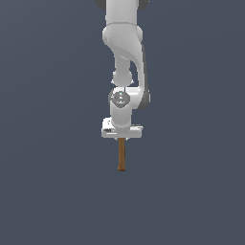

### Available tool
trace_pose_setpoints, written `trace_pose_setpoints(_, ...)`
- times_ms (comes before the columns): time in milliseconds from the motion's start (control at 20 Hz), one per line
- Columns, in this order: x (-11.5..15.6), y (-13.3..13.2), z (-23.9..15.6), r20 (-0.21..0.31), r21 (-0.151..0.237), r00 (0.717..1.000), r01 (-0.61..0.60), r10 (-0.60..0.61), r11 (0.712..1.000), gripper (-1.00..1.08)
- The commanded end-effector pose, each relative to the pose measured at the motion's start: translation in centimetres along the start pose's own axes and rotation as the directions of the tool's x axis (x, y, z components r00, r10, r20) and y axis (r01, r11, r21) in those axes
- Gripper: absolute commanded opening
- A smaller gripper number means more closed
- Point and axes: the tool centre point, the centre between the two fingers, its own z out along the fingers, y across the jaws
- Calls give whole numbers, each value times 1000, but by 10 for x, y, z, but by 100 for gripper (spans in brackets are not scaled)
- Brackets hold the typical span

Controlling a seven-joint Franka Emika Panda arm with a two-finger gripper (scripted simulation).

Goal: Pick up the object and move it to a goal position.

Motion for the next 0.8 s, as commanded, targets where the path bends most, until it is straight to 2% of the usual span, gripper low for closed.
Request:
trace_pose_setpoints(0,2,-4,-9,-4,0,1000,1,-1,1000,-100)
trace_pose_setpoints(350,3,-27,-50,-4,0,1000,0,0,1000,-100)
trace_pose_setpoints(750,5,-69,-128,-3,-2,1000,-2,2,1000,-100)
